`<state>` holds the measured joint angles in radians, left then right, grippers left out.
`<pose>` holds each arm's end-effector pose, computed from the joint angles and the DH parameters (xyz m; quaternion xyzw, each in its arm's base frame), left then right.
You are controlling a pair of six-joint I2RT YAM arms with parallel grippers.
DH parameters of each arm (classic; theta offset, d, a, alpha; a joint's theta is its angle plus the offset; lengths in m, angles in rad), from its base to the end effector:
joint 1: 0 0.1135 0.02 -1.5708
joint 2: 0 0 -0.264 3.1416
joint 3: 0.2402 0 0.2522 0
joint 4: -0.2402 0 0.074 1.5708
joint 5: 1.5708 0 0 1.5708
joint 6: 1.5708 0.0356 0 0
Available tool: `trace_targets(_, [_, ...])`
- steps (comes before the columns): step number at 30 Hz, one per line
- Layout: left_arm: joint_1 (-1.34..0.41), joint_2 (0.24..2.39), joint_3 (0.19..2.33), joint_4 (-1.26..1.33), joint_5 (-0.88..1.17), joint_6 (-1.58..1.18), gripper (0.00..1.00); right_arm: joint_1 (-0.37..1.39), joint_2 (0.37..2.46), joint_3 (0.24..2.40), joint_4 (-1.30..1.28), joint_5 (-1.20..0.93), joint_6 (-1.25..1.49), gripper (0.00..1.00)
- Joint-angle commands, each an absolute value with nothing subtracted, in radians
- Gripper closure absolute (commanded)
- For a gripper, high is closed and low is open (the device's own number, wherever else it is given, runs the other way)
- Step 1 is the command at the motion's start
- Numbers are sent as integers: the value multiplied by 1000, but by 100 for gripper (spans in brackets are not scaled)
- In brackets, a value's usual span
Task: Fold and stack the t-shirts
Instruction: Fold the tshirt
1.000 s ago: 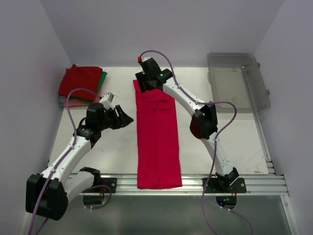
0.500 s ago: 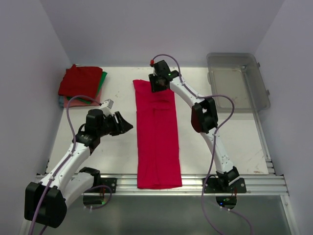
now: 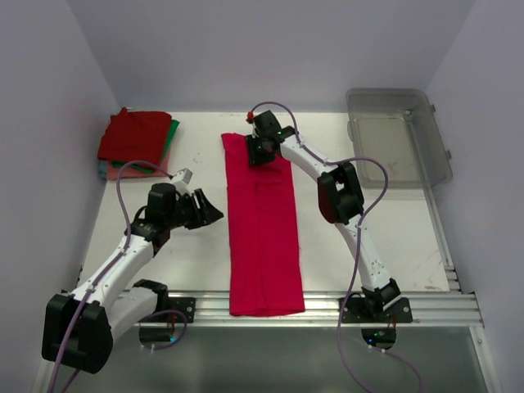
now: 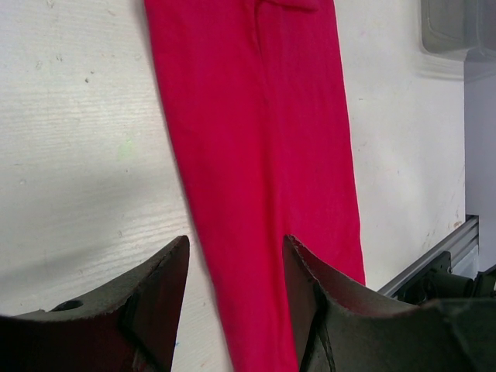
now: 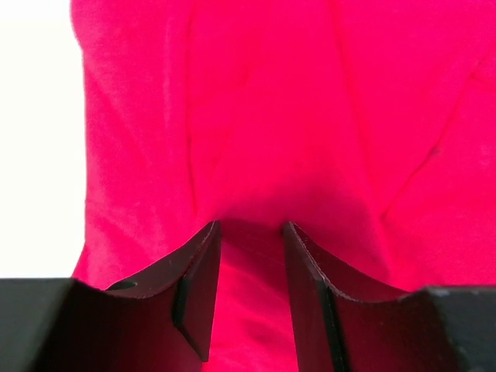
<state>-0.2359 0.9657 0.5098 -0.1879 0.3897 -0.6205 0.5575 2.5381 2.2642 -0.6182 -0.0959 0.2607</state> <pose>0.1930 -0.0603 0.2125 -0.0827 0.8779 -0.3397 0.3271 0.4718 0.2982 0.1696 -0.1550 0.9292 0.1737 0.2871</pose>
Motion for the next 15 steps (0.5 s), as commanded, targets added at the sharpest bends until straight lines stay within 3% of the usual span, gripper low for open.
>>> trace_targets(1, [-239,983,506,-137,402,-621,45,594,2438,2260,-604,-97,232,58])
trace_targets(10, [-239,1017,511,-115,416,-621,45,649,2522,2382,-684,-63,173,58])
trace_targets(13, [-239,1023,518,-121,417,-617,45,650,2554,2421,-707,-31,178,64])
trace_targets(15, [-239,1023,514,-121,416,-615,45,650,2560,2413,-706,-5,187,75])
